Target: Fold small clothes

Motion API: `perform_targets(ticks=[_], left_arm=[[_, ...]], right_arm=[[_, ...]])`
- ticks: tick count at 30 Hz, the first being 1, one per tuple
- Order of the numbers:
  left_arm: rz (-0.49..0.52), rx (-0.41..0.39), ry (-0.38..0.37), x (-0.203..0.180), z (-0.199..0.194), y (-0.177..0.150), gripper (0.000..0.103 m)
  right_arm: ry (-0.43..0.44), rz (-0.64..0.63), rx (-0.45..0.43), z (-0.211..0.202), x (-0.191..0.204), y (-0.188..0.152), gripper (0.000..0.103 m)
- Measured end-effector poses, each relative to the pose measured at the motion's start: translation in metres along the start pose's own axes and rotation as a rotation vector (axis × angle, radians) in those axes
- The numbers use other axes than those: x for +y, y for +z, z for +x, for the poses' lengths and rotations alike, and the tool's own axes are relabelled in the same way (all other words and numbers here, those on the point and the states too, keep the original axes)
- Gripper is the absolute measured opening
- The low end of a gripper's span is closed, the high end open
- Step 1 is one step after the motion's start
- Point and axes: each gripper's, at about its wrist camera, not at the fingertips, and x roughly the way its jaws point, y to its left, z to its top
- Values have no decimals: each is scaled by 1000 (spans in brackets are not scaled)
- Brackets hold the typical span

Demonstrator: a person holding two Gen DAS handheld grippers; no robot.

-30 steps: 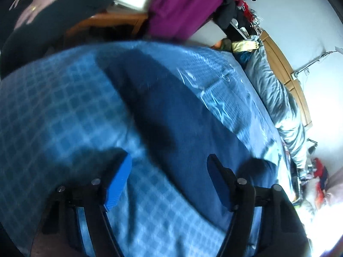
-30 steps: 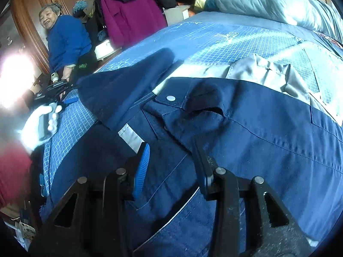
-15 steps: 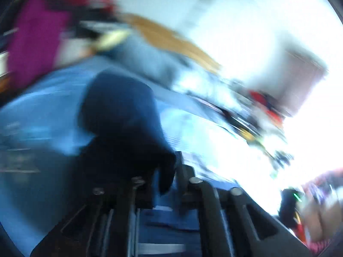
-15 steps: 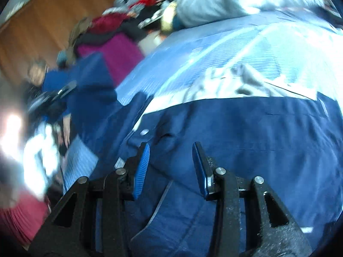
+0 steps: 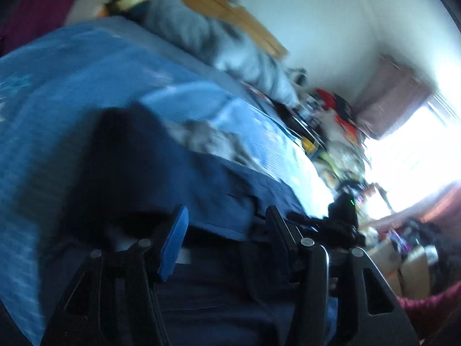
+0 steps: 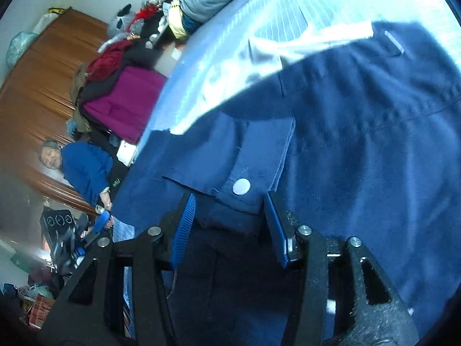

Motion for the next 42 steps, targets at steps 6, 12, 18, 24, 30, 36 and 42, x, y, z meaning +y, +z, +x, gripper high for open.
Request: perform_targets(ticks=[6, 12, 18, 24, 30, 36, 42], left_arm=[[-102, -106, 150, 67, -37, 7, 56], [-164, -119, 247, 115, -42, 12, 56], [-129, -20, 296, 113, -8, 11, 56], [-121, 12, 299, 107, 7, 4, 56], [-65, 54, 338, 100, 18, 3, 56], [66, 133, 458, 84, 43, -5, 65], [145, 165, 508, 72, 54, -10, 73]], right_arm=[[-33, -51, 24, 10, 6, 6, 40], [-106, -27, 26, 2, 3, 4, 30], [-127, -72, 77, 11, 14, 1, 39], [-142, -106, 45, 11, 21, 6, 1], [-119, -157, -78, -49, 24, 18, 0], [-230, -121, -132, -85, -11, 31, 0], [-283, -102, -101, -87, -38, 20, 0]])
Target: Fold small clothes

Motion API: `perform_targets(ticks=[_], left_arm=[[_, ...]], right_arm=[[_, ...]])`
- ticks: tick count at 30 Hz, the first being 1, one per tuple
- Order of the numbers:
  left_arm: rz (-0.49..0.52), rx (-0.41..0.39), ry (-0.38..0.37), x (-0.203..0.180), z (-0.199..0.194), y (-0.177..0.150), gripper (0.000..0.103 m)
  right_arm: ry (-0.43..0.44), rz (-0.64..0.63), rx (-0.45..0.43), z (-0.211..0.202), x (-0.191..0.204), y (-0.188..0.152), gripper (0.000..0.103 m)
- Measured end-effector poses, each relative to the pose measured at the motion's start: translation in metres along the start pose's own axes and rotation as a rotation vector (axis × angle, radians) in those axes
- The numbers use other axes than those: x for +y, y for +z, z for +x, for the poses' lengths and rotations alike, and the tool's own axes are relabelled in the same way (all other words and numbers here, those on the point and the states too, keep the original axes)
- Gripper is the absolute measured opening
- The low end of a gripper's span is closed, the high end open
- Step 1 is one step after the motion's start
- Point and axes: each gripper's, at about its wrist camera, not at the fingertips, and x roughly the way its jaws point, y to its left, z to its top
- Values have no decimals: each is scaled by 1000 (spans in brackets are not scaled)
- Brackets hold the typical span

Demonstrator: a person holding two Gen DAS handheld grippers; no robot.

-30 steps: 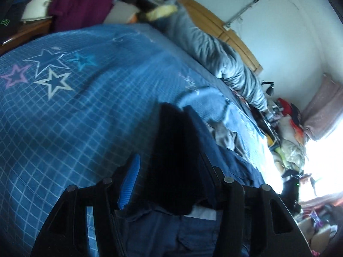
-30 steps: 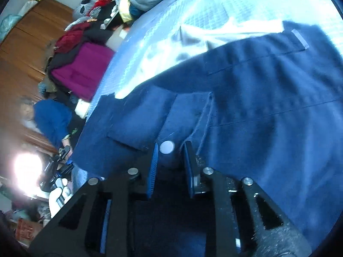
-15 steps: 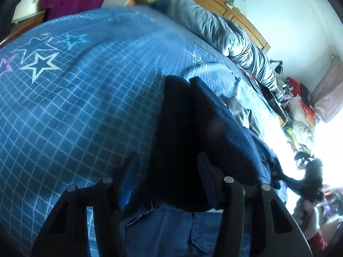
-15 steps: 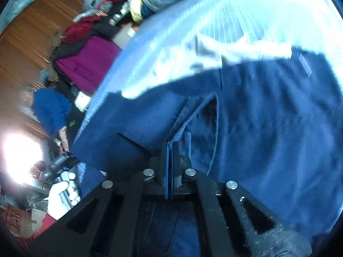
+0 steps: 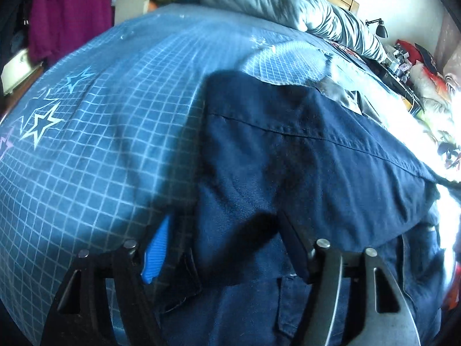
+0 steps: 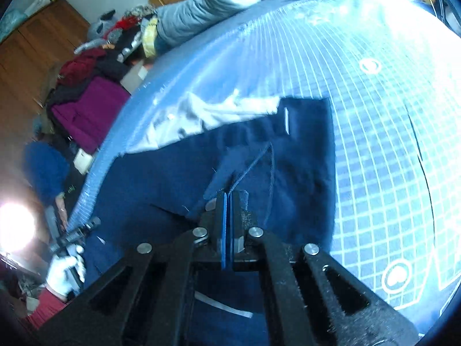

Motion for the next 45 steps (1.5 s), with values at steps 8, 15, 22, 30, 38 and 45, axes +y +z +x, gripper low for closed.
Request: perform_targets(ticks=[8, 15, 22, 30, 38, 45], left_arm=[[-63, 34, -55, 8, -16, 4, 62], [-189, -84, -244, 59, -128, -31, 66], [-301, -32, -385, 110, -206, -132, 70], [-332, 136, -442, 113, -203, -229, 71], [-285, 274, -536, 84, -168, -256, 71], [-246, 289, -502, 75, -163, -254, 70]], right_arm=[[-13, -22, 51, -9, -10, -6, 25], [18, -42, 19, -103, -10, -50, 50], [9, 13, 159, -151, -10, -146, 51], [34, 41, 342, -153, -4, -230, 60], [-13, -69, 459, -141, 21, -276, 60], [-43, -76, 427, -125, 21, -274, 60]])
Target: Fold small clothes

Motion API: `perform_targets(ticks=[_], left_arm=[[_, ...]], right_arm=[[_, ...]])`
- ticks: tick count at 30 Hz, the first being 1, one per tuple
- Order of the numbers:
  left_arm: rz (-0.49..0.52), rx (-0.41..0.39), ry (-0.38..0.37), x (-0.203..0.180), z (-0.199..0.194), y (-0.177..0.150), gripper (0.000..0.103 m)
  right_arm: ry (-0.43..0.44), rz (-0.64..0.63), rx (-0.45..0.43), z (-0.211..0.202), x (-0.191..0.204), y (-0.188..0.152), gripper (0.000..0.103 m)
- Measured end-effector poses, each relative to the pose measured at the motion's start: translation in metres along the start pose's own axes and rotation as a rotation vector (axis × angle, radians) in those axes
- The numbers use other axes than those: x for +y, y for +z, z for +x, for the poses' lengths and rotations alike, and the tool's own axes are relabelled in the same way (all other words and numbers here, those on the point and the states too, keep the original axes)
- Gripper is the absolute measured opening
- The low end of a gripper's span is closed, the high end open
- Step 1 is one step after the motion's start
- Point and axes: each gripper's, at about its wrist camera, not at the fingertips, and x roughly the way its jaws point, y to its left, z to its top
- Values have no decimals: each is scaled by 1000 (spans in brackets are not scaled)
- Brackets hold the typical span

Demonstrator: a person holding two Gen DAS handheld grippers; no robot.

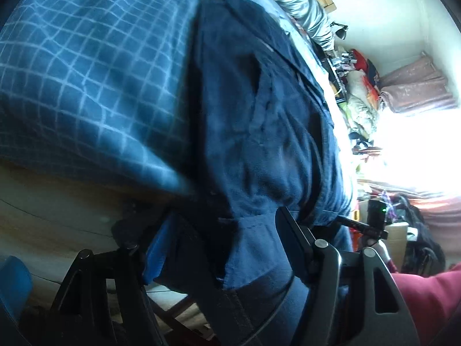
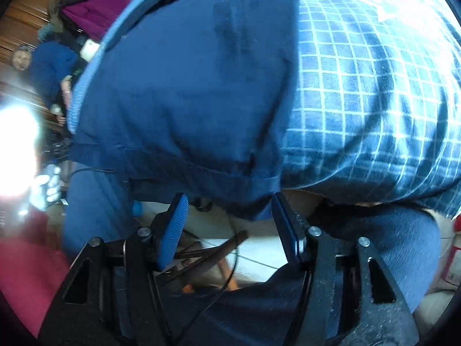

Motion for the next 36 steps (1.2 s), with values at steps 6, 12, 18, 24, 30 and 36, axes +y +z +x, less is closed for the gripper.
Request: perform_targets(ticks=[6, 12, 18, 24, 30, 36], left_arm=[[-26, 33, 20, 15, 4, -10, 70], [-15, 30, 30, 11, 11, -12, 69], [47, 0, -41, -8, 1, -12, 19], [49, -156, -223, -43, -42, 1, 16], [56, -312, -356, -74, -75, 36, 16], [68, -421, -363, -93, -96, 83, 13]], right_arm=[[10, 28, 34, 20, -5, 6, 60], [54, 49, 32, 23, -14, 7, 60], [74, 7, 2, -2, -11, 0, 16], [253, 51, -164, -68, -4, -2, 13], [404, 72, -320, -120, -2, 21, 13], [445, 41, -423, -145, 18, 73, 13]])
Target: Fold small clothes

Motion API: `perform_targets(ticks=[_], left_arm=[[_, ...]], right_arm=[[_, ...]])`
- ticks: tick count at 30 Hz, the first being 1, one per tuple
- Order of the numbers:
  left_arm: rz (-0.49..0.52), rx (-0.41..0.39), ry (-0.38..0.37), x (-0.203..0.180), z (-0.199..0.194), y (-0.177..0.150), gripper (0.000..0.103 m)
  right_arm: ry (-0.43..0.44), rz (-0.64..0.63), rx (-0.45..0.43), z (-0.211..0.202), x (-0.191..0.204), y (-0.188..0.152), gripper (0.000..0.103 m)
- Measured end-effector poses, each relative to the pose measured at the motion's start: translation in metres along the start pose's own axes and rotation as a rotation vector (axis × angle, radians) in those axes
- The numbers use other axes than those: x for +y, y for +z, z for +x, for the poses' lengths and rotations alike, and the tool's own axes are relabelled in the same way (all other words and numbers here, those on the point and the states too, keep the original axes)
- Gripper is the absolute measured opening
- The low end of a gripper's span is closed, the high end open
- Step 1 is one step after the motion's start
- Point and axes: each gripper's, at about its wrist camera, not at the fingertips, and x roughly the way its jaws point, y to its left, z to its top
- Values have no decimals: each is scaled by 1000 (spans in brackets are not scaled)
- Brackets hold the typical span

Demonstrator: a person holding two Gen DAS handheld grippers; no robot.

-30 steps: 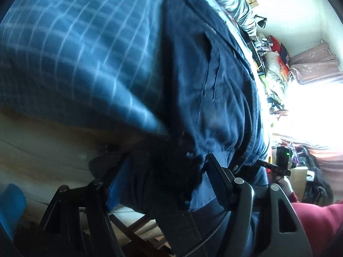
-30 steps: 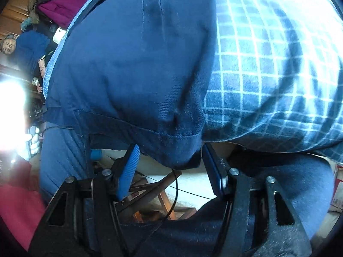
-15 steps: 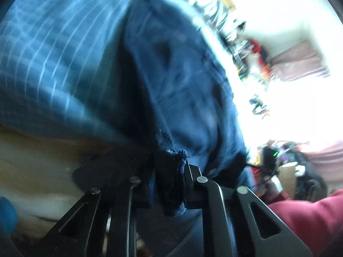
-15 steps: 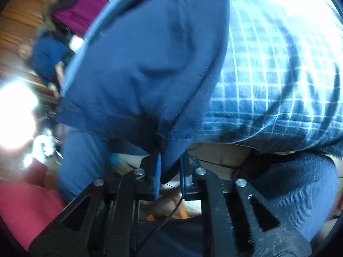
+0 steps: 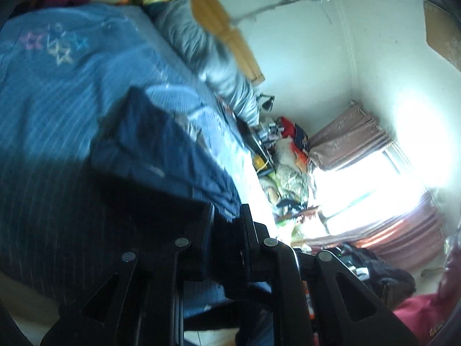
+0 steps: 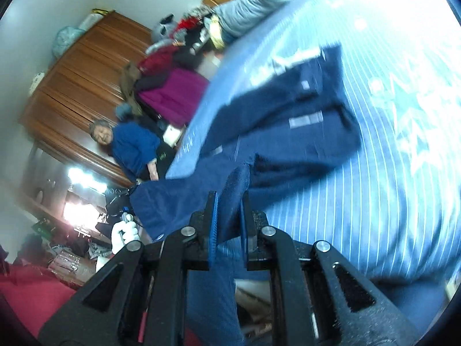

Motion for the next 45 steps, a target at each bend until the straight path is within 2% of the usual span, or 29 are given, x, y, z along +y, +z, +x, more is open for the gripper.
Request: perform_targets(ticks=[4, 6, 7, 9, 10, 11, 13, 16, 22, 25, 27, 31, 38, 39, 40, 41, 43, 45], left_arm=[[16, -95, 3, -2, 5, 58, 10], [29, -101, 26, -2, 18, 83, 10], [31, -89, 38, -1, 26, 91, 10], [48, -9, 56, 1, 47, 102, 11], [56, 30, 103, 2, 55, 101, 14], [60, 72, 145, 4, 61, 97, 17], [49, 163, 198, 14, 63, 77, 36], [-1, 216, 223, 34, 45, 36, 46], [-201, 260, 252, 98, -14, -65, 48], [-260, 309, 209, 111, -24, -101, 48], [-247, 331, 180, 113, -21, -116, 51], [-229, 310, 127, 114, -9, -122, 60], [-167, 365, 135, 108, 26, -118, 60], [-150, 376, 132, 105, 27, -118, 58], [-127, 394, 126, 100, 32, -119, 46], [-109, 410, 133, 96, 38, -119, 42], [-91, 439, 177, 94, 49, -121, 23], [-93, 431, 199, 95, 52, -121, 16]], right_arm=[[3, -69, -40, 9, 8, 59, 12], [-6, -94, -50, 19, 8, 90, 9], [-11, -97, -43, 21, 7, 101, 8], [-31, -113, -5, 34, 4, 117, 8], [-43, -126, 26, 40, 4, 121, 8], [-51, -141, 53, 45, 5, 118, 8], [-57, -162, 89, 47, 4, 110, 8], [-55, -125, 94, 41, -8, 89, 8], [-101, 6, 84, 13, -38, 36, 8], [-125, 24, 77, 3, -36, 23, 8], [-132, 22, 73, 2, -32, 18, 8], [-140, 9, 73, 7, -24, 13, 9], [-158, 0, 85, 15, -14, 2, 11], [-160, 5, 86, 16, -15, 0, 11], [-161, 8, 86, 18, -15, -2, 11], [-161, 11, 86, 19, -15, -3, 11], [-158, 12, 85, 21, -14, -5, 11], [-164, 12, 72, 20, -14, -6, 11]])
